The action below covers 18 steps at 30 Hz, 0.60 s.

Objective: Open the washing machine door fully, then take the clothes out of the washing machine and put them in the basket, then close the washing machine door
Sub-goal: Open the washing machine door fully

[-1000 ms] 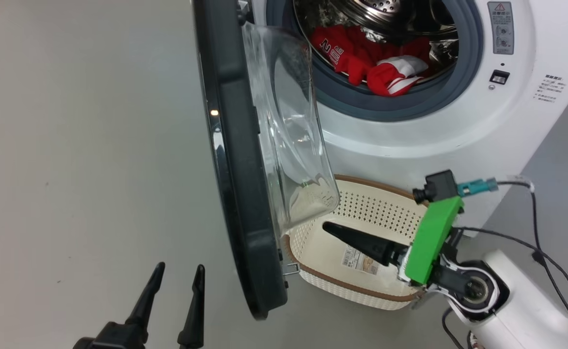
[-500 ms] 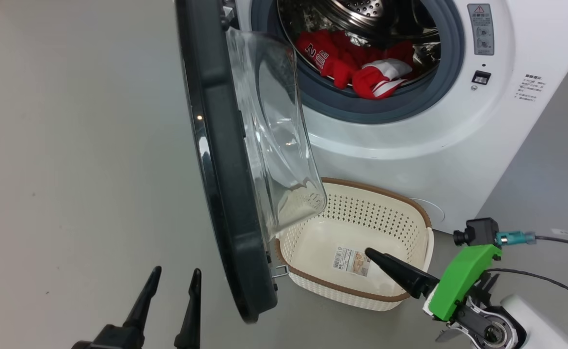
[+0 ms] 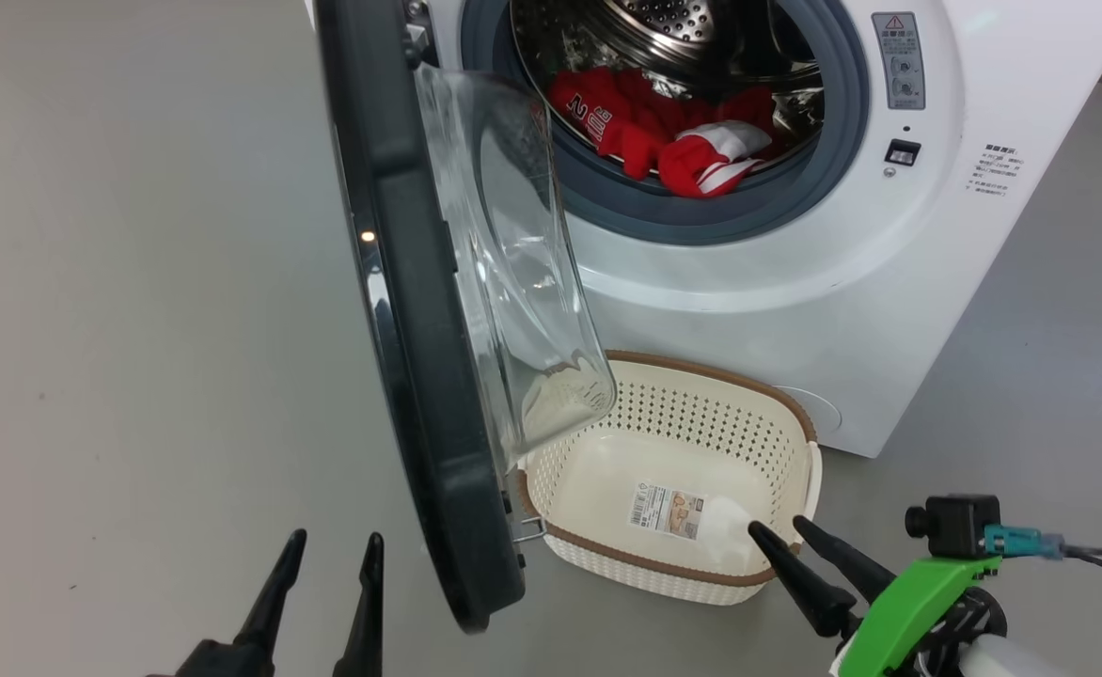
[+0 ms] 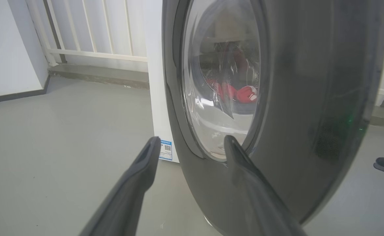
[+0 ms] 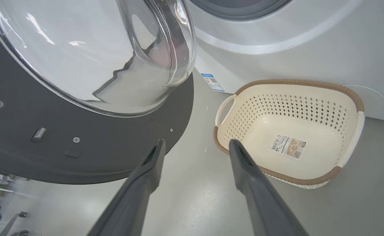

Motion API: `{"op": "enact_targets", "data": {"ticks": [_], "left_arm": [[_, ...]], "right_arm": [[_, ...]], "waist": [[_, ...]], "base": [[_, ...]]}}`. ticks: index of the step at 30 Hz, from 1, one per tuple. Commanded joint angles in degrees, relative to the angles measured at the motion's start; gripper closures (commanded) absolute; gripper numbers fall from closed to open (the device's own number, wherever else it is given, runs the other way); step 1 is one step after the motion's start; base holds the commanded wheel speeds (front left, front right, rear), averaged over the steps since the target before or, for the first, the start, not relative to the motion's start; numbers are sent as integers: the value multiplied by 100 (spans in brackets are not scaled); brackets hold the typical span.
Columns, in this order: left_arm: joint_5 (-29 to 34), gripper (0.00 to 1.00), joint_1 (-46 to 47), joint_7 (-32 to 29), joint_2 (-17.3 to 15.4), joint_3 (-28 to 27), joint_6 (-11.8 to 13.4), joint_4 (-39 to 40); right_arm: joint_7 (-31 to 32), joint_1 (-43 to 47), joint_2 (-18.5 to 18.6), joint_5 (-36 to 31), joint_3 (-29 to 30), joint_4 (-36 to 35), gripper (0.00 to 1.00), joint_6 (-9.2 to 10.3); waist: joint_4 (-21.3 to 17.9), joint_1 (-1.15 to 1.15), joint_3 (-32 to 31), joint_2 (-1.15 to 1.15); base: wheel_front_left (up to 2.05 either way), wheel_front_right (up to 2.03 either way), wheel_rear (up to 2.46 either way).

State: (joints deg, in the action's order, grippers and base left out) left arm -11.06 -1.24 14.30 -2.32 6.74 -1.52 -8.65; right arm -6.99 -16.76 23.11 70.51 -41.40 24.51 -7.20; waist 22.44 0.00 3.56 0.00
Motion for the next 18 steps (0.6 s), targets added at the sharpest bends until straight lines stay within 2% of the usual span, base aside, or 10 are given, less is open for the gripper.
{"op": "enact_targets", "data": {"ticks": [1,5,8,18], "left_arm": [[28,0,67,70,-55,-207,9,110],[25,0,43,70,-55,-224,12,99],[21,0,37,70,-55,-242,16,97],[-3,0,52,70,-55,-285,43,111]], "right_arm": [[-294,-160,125,-114,-188,-11,0,-29],[-689,-292,181,-371,-457,246,0,-29],[-788,-327,139,-575,-397,380,0,-29],[-799,222,-258,-2809,1153,28,0,-29]], "waist": [[-8,0,-2,0],[-20,0,-19,0],[-25,0,-18,0],[-45,0,20,0]], "base": [[0,0,0],[0,0,0],[0,0,0],[0,0,0]]}}
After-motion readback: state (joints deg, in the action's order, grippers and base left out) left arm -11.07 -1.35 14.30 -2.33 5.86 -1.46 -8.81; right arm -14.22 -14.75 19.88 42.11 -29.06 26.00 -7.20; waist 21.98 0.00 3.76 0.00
